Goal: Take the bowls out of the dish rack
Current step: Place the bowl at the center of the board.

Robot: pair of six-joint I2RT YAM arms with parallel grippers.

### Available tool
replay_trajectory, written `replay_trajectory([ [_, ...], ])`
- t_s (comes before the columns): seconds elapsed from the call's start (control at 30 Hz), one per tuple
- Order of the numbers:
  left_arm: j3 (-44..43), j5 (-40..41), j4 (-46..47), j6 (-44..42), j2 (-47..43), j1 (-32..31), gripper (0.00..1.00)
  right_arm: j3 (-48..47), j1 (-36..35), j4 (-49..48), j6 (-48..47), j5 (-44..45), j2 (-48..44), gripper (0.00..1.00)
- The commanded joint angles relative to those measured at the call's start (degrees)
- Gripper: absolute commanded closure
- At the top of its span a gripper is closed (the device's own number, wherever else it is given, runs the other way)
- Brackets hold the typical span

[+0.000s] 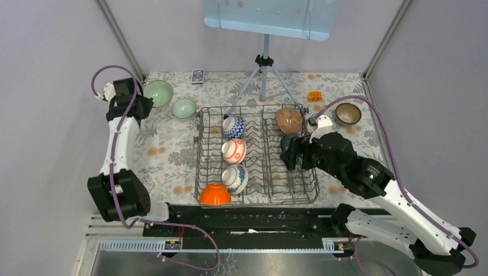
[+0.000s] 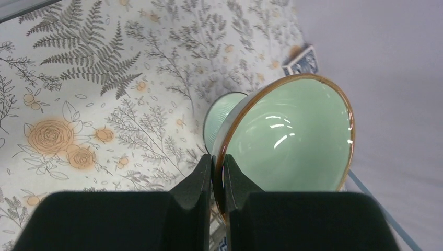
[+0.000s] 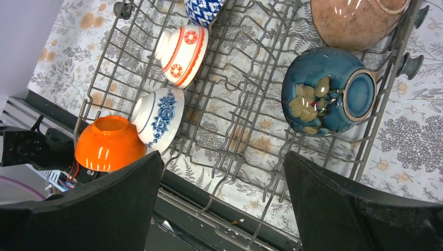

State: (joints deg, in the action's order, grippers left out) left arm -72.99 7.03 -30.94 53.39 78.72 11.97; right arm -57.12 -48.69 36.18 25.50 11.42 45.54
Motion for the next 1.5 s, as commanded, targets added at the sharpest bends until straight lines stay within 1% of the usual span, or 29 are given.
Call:
replay_trajectory([
  [0.0, -0.25, 0.11, 9.37, 4.28, 4.07, 2.41, 1.00, 1.09, -0.01, -4.27, 0.41, -1.11, -2.80, 0.07],
  [0.2, 0.70, -0.64, 13.07, 6.96, 10.98, 6.70, 1.00, 1.57, -0.07, -2.96, 0.01, 0.96, -5.17, 0.07],
  [0.37, 0.38, -0.44, 15.87, 5.74, 15.14, 8.55, 1.00, 1.40, -0.05, -1.78, -0.76, 3.22, -6.35, 0.07],
  [0.47, -0.20, -0.41, 16.58, 4.44, 17.94, 8.75, 1.00, 1.53, -0.07, -1.82, -1.03, 3.75, -6.23, 0.07],
  [0.63, 2.39, -1.54, 20.74, 4.23, 20.33, 8.69, 1.00, 1.40, -0.06, -1.90, -1.40, 4.46, -5.34, 0.07],
  [0.77, 2.56, -1.61, 22.61, 3.65, 22.57, 8.69, 1.00, 1.40, -0.09, -2.13, -1.45, 4.68, -4.96, 0.07],
  [1.03, 2.42, -0.57, 24.33, 3.52, 25.34, 8.45, 1.00, 1.72, -0.02, -2.45, -1.30, 5.02, -3.92, 0.07],
  [1.37, 1.83, -0.18, 24.24, 1.78, 27.98, 7.86, 1.00, 2.26, -0.05, -3.05, -1.21, 5.20, -2.78, 0.07],
  [1.47, 1.89, -0.18, 24.17, 1.58, 28.46, 7.78, 0.97, 2.44, 0.00, -2.96, -1.07, 5.20, -2.84, 0.07],
])
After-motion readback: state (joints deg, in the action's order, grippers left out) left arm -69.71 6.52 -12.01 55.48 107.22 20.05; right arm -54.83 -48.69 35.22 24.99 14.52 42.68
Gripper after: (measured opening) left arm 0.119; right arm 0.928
